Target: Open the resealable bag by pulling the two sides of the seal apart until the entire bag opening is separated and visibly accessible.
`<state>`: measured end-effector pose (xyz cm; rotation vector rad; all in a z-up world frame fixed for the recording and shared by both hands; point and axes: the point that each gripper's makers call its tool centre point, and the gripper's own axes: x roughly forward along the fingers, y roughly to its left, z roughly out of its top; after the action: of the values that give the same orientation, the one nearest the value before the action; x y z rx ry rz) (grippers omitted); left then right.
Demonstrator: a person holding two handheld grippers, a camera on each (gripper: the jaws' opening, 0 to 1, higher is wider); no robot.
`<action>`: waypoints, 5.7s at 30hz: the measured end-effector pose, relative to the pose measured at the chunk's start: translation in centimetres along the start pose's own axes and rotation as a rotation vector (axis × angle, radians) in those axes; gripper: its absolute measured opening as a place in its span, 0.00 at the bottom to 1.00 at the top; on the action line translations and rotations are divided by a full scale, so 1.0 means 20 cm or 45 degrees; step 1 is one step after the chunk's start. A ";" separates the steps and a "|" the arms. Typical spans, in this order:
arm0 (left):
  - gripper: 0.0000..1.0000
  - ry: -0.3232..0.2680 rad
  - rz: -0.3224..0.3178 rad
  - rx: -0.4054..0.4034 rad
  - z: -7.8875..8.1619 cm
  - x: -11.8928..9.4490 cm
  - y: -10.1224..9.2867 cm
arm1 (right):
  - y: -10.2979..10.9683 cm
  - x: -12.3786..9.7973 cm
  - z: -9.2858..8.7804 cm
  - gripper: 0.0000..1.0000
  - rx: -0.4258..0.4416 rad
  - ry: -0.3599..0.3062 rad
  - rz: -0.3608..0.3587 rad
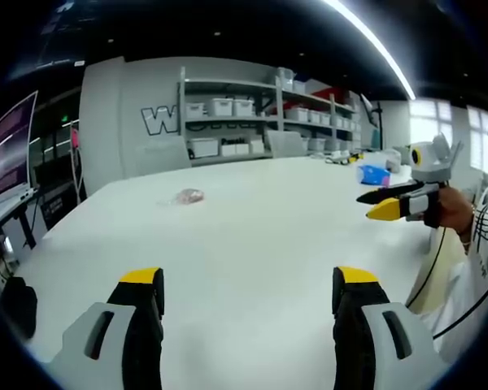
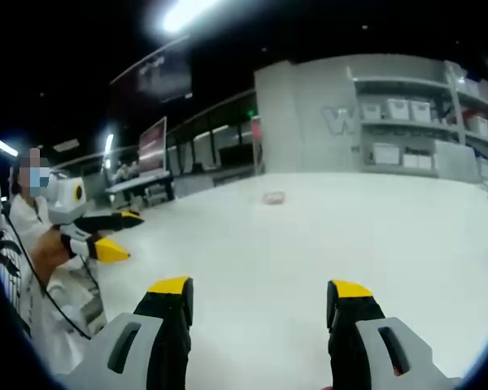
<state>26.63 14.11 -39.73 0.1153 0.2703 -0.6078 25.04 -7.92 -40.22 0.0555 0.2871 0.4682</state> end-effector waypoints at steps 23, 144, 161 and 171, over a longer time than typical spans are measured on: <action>0.83 0.008 -0.006 0.007 -0.01 0.01 -0.01 | 0.00 0.00 -0.02 0.66 -0.001 0.011 0.005; 0.81 -0.008 0.017 0.000 -0.04 -0.07 0.05 | 0.00 0.48 0.14 0.57 -0.242 0.095 0.045; 0.81 -0.017 0.020 -0.012 -0.05 -0.08 0.07 | 0.00 0.56 0.15 0.57 -0.246 0.113 0.048; 0.81 -0.023 0.025 -0.013 -0.04 -0.09 0.08 | -0.01 0.60 0.13 0.56 -0.246 0.141 0.053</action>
<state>25.95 16.52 -40.03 0.1027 0.2544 -0.5876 36.05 -2.76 -40.90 -0.1535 0.3484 0.5391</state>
